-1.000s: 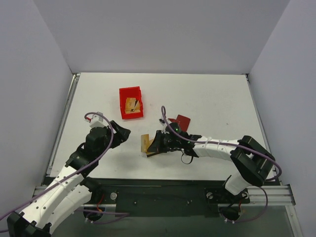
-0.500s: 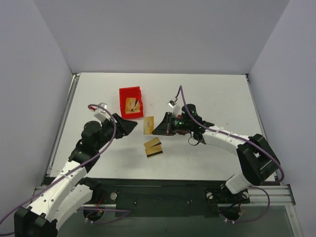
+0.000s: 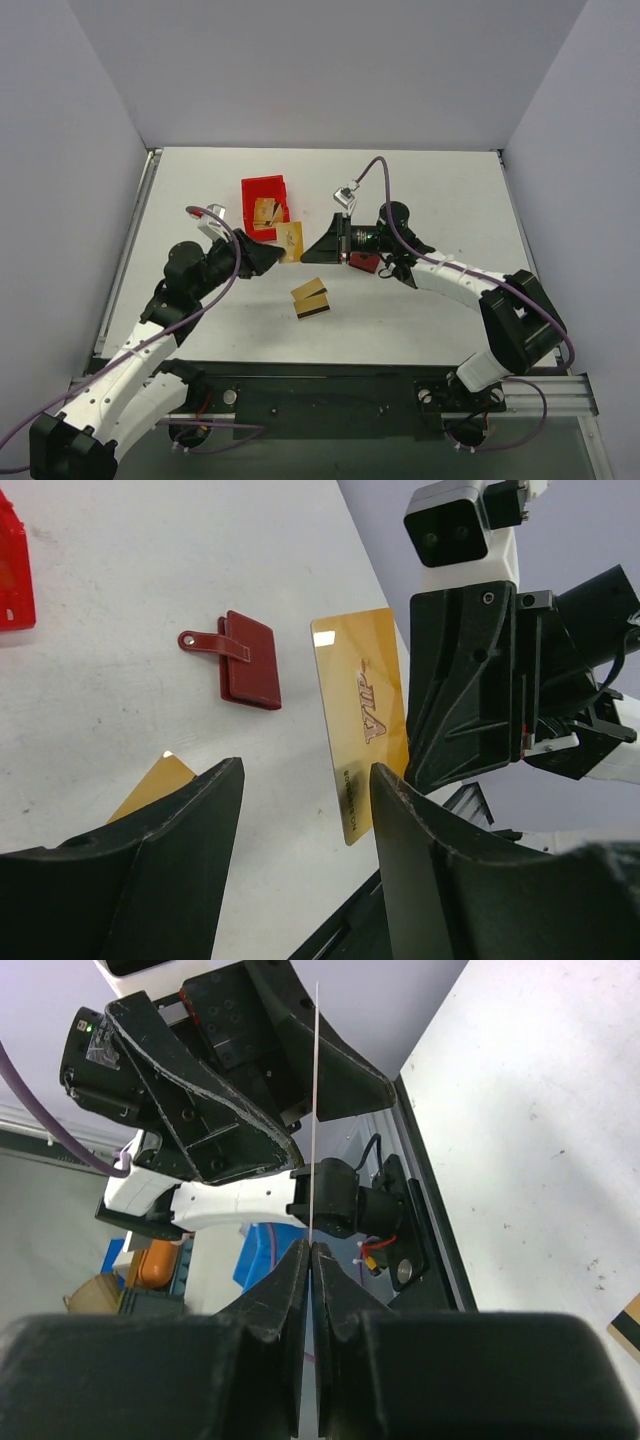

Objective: Put the credit cards into the card holder
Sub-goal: Pick up the credit card at the corner of the board.

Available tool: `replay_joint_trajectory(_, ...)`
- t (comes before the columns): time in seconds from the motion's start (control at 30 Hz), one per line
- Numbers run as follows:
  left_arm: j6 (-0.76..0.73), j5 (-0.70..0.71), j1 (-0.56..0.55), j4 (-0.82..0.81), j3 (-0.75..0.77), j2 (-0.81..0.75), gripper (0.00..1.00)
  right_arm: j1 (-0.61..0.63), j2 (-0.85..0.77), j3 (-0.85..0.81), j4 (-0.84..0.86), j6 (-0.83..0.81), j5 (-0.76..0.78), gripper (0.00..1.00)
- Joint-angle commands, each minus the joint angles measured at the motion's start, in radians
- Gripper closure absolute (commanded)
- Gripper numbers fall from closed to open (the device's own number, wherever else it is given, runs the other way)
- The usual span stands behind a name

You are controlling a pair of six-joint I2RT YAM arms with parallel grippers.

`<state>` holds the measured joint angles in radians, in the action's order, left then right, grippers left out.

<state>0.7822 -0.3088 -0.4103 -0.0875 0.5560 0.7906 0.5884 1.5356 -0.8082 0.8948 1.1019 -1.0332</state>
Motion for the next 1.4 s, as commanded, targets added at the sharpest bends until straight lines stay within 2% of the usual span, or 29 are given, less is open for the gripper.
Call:
replay_joint_trajectory(0.0,0.028,-0.067,0.005,-0.129,0.035,0.012,0.37,-0.004,0.006,-0.04,0.13,0.035,-0.073,1.0)
replay_joint_trajectory(0.13,0.063,-0.088,0.005,-0.195,0.025,0.025,0.39,0.002,0.015,-0.051,0.121,0.033,-0.085,1.0)
replay_joint_trajectory(0.33,0.115,-0.136,0.005,-0.271,0.016,0.05,0.54,0.014,0.031,-0.062,0.122,0.038,-0.09,1.0)
replay_joint_trajectory(0.4,0.13,-0.141,0.005,-0.291,0.01,0.05,0.63,0.013,0.031,-0.068,0.124,0.036,-0.087,1.0)
replay_joint_trajectory(0.5,0.141,-0.147,0.005,-0.294,0.01,0.05,0.85,0.01,0.028,-0.077,0.116,0.03,-0.085,1.0)
replay_joint_trajectory(0.57,0.143,-0.151,0.005,-0.293,0.013,0.053,0.95,0.004,0.024,-0.089,0.09,0.015,-0.082,1.0)
replay_joint_trajectory(0.63,0.143,-0.159,0.005,-0.29,0.019,0.064,1.0,-0.001,0.018,-0.108,0.053,-0.013,-0.079,1.0)
replay_joint_trajectory(0.7,0.141,-0.165,0.005,-0.291,0.025,0.078,1.0,-0.005,0.011,-0.123,0.021,-0.036,-0.076,1.0)
replay_joint_trajectory(0.73,0.141,-0.17,0.005,-0.293,0.028,0.085,1.0,-0.007,0.008,-0.128,0.004,-0.057,-0.074,0.97)
replay_joint_trajectory(0.83,0.149,-0.173,0.005,-0.313,0.044,0.102,1.0,-0.021,-0.006,-0.135,-0.037,-0.105,-0.053,0.73)
replay_joint_trajectory(0.9,0.158,-0.184,0.005,-0.328,0.056,0.124,1.0,-0.027,-0.009,-0.141,-0.042,-0.123,-0.042,0.64)
replay_joint_trajectory(1.07,0.186,-0.2,0.005,-0.379,0.071,0.163,1.0,-0.041,-0.003,-0.155,0.036,-0.094,-0.012,0.61)
replay_joint_trajectory(1.37,0.253,-0.152,0.005,-0.517,0.015,0.156,1.0,-0.042,-0.008,-0.141,0.062,-0.085,0.053,0.69)
